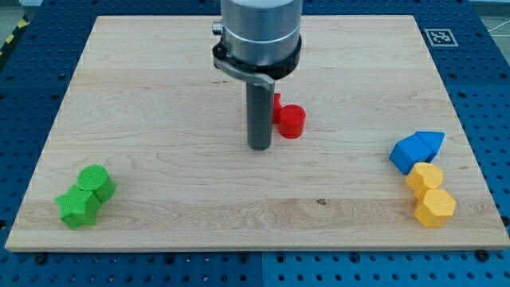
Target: Nudge red star right a bit
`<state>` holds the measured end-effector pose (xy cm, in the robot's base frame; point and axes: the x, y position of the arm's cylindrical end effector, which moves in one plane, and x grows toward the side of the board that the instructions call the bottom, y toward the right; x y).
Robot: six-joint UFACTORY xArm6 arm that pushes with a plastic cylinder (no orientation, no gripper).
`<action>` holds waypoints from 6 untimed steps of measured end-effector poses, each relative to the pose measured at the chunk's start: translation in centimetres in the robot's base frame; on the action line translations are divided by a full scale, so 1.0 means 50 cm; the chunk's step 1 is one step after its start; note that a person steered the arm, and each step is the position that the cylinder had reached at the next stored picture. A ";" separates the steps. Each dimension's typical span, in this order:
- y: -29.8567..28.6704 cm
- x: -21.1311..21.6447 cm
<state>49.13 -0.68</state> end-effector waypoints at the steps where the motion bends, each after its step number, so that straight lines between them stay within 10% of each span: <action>1: -0.069 -0.018; 3: -0.085 -0.233; 6: -0.045 -0.264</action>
<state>35.92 -2.91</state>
